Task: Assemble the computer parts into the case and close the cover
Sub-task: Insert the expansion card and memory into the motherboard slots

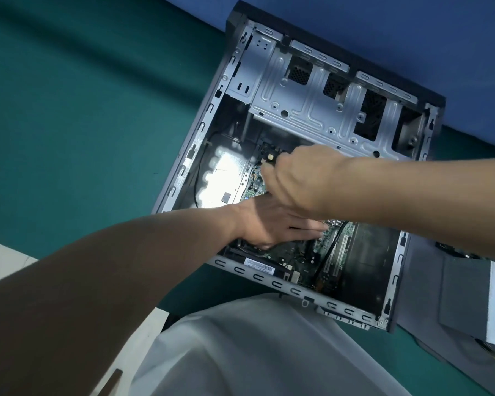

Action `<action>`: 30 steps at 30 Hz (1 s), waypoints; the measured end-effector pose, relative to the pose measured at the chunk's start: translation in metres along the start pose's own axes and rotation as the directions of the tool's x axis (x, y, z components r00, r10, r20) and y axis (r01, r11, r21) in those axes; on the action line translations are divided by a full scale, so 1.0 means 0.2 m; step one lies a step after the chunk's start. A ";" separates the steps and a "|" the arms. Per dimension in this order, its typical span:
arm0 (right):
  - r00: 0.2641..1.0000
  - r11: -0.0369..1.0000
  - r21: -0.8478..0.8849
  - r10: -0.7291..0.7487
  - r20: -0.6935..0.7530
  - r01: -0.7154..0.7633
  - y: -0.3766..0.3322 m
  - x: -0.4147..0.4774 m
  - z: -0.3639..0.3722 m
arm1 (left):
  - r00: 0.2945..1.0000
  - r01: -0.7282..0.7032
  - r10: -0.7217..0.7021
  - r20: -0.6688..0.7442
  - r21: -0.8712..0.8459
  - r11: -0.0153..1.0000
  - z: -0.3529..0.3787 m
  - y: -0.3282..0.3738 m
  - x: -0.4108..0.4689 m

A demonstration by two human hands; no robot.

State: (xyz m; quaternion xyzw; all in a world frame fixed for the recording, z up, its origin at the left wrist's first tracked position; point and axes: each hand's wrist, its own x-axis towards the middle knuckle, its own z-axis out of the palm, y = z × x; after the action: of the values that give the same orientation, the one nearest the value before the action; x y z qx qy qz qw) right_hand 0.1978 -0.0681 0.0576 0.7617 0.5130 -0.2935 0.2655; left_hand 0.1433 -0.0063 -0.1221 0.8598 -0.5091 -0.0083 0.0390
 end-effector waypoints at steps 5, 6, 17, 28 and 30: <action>0.989 0.993 0.054 -0.099 -0.112 0.106 0.03 0.04 -0.01 | 0.992 0.000 -0.001 0.125 0.007 1.000 0.01 0.00 -0.02; 0.995 0.982 0.188 -0.009 -0.096 0.027 0.05 0.06 0.00 | 0.995 -0.069 0.068 0.074 0.011 0.998 0.02 0.01 0.00; 1.000 0.999 0.029 0.024 -0.014 -0.023 0.07 0.06 -0.01 | 0.999 -0.039 0.040 0.033 -0.026 0.999 -0.01 0.01 0.01; 0.920 0.730 0.577 0.378 0.108 -0.367 0.08 0.14 0.00 | 0.999 -0.020 0.021 0.043 -0.020 1.000 0.00 0.02 0.01; 0.943 0.785 0.524 0.270 0.193 -0.332 0.09 0.11 -0.01 | 0.999 -0.017 0.018 0.044 -0.018 1.000 -0.01 0.02 0.00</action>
State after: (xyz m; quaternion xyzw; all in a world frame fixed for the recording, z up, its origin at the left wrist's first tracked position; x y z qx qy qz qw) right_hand 0.2211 -0.0578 0.0453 0.8604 0.2638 -0.4228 0.1066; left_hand 0.1395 -0.0087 -0.1196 0.8545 -0.5172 -0.0317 0.0354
